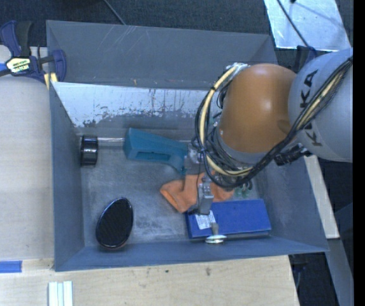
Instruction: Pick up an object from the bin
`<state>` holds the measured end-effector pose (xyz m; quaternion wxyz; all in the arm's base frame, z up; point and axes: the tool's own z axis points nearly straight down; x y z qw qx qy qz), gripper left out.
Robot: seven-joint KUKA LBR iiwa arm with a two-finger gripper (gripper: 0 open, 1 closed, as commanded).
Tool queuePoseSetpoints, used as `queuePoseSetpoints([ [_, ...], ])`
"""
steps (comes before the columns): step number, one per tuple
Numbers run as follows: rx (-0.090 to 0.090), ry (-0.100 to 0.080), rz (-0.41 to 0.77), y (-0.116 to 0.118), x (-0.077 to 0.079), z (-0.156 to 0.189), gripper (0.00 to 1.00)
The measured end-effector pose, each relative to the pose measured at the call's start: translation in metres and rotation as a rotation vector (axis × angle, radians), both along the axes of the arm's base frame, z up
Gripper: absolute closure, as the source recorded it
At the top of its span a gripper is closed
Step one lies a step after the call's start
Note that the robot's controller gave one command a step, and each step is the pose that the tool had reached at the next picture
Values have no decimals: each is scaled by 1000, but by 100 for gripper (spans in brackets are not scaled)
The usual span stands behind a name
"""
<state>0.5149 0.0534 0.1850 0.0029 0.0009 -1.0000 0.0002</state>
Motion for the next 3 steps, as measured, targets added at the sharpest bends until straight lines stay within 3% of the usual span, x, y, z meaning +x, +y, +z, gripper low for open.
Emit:
queuePoseSetpoints([
  [1,1,-9,-2,0,2,5,0],
  [2,0,-13,75,-32,-13,-65,0],
  [3,4,-2,240,-62,-21,-115,0],
])
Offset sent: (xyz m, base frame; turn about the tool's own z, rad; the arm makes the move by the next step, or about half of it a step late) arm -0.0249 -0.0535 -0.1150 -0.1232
